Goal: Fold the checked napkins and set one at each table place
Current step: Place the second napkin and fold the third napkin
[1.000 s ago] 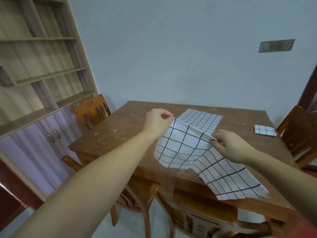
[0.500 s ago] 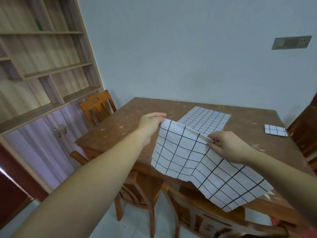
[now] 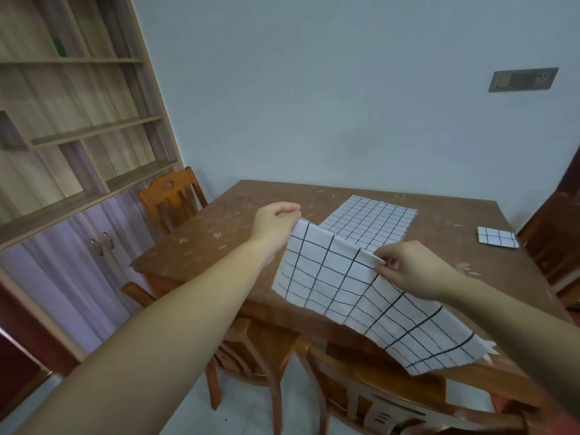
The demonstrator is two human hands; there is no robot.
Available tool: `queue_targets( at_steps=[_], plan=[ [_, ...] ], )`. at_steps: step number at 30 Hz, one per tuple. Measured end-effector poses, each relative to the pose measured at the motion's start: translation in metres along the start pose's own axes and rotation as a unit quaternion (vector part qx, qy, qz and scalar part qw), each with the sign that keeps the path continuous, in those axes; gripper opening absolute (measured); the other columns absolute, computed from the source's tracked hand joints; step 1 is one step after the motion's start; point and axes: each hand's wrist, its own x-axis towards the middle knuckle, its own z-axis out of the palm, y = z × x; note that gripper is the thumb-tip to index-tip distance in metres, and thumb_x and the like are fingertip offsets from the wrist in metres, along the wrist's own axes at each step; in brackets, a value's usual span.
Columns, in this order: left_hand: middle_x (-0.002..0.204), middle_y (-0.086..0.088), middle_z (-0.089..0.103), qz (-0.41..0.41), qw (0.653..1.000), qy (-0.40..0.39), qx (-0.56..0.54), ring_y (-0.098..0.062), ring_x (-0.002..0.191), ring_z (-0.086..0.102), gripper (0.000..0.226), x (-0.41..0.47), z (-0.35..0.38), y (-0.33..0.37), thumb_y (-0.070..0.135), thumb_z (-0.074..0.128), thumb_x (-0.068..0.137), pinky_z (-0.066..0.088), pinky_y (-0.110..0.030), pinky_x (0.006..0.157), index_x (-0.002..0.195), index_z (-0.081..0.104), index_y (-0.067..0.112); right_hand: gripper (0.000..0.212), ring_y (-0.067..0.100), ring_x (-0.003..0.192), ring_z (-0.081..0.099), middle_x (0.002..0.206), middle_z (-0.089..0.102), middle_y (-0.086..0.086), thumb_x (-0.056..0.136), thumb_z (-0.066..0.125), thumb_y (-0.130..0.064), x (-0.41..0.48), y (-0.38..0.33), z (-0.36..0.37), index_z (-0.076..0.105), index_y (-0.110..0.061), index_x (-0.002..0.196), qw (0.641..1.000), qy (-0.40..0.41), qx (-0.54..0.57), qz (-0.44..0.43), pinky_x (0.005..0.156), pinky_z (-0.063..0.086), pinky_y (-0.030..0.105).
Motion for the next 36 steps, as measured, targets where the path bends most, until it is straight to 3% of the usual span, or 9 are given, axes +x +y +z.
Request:
queue_targets(
  at_steps=[6,13,16,19,21,24,26,30,36],
  plan=[
    [0.085,0.01,0.068,0.088,0.995,-0.039,0.037,-0.001,0.08,0.063,0.029,0.001,-0.001,0.023,0.007,0.068,0.086,0.047,-0.007,0.069,0.11,0.069,0.025,0.01,-0.001,0.073,0.06,0.073,0.067,-0.013,0.088,0.064,-0.022,-0.002,-0.002,-0.01,0.072,-0.021,0.082,0.996,0.001,0.06,0.071,0.06,0.039,0.007],
    [0.072,0.009,0.066,0.139,0.989,-0.039,0.034,0.008,0.07,0.06,0.027,0.002,0.002,0.049,0.005,0.062,0.086,0.042,-0.001,0.065,0.105,0.067,0.025,0.029,0.015,0.069,0.063,0.065,0.065,-0.004,0.083,0.071,-0.024,-0.009,0.0,-0.008,0.058,-0.026,0.057,0.991,-0.059,0.073,0.097,0.059,0.043,0.026],
    [0.076,0.007,0.068,0.142,0.988,-0.055,0.031,0.004,0.067,0.06,0.027,-0.002,0.006,0.054,0.006,0.062,0.087,0.044,-0.004,0.061,0.107,0.067,0.023,0.018,0.018,0.061,0.058,0.065,0.065,-0.002,0.083,0.07,-0.033,-0.009,-0.004,-0.007,0.066,-0.026,0.067,0.985,-0.064,0.128,0.093,0.061,0.047,0.035],
    [0.082,0.002,0.069,0.137,0.989,-0.054,0.024,-0.004,0.07,0.061,0.026,-0.005,0.009,0.059,0.007,0.063,0.087,0.044,-0.003,0.059,0.107,0.068,0.022,0.024,0.011,0.058,0.059,0.064,0.068,-0.019,0.091,0.064,-0.032,-0.011,-0.014,-0.011,0.068,-0.038,0.068,0.979,-0.068,0.17,0.09,0.057,0.048,0.018],
    [0.081,0.004,0.069,0.129,0.99,-0.05,0.016,-0.004,0.071,0.06,0.025,-0.007,0.008,0.062,0.007,0.064,0.087,0.043,-0.001,0.058,0.106,0.068,0.022,0.019,0.01,0.065,0.066,0.07,0.069,-0.023,0.091,0.062,-0.036,-0.01,-0.019,-0.011,0.069,-0.038,0.073,0.978,-0.067,0.175,0.089,0.064,0.052,0.019],
    [0.076,0.01,0.068,0.13,0.99,-0.056,0.017,0.005,0.061,0.058,0.024,-0.009,0.006,0.066,0.008,0.065,0.087,0.041,-0.003,0.054,0.108,0.069,0.019,0.014,0.008,0.078,0.068,0.079,0.073,-0.016,0.091,0.062,-0.038,-0.005,-0.026,-0.014,0.071,-0.031,0.081,0.978,-0.049,0.183,0.087,0.074,0.052,0.028],
    [0.075,0.011,0.067,0.131,0.989,-0.066,0.022,0.009,0.052,0.054,0.021,-0.01,0.007,0.067,0.007,0.066,0.087,0.038,-0.004,0.05,0.105,0.069,0.018,0.021,0.011,0.07,0.064,0.07,0.069,-0.013,0.091,0.062,-0.035,0.001,-0.029,-0.014,0.069,-0.02,0.078,0.977,-0.035,0.189,0.092,0.07,0.048,0.028],
    [0.074,0.012,0.07,0.123,0.988,-0.092,0.031,0.006,0.072,0.061,0.019,-0.01,0.008,0.068,0.007,0.071,0.084,0.041,-0.004,0.057,0.095,0.071,0.022,0.022,0.011,0.068,0.06,0.069,0.066,-0.01,0.089,0.062,-0.034,0.013,-0.036,-0.012,0.069,-0.017,0.078,0.977,-0.034,0.185,0.102,0.067,0.047,0.028],
    [0.075,0.008,0.071,0.124,0.99,-0.064,0.03,0.007,0.061,0.06,0.018,-0.006,-0.003,0.062,0.005,0.069,0.084,0.045,-0.011,0.062,0.089,0.07,0.022,0.029,0.014,0.063,0.051,0.066,0.057,0.002,0.094,0.056,-0.029,0.014,-0.043,-0.017,0.066,-0.012,0.073,0.982,-0.026,0.155,0.103,0.06,0.04,0.029]
  ],
)
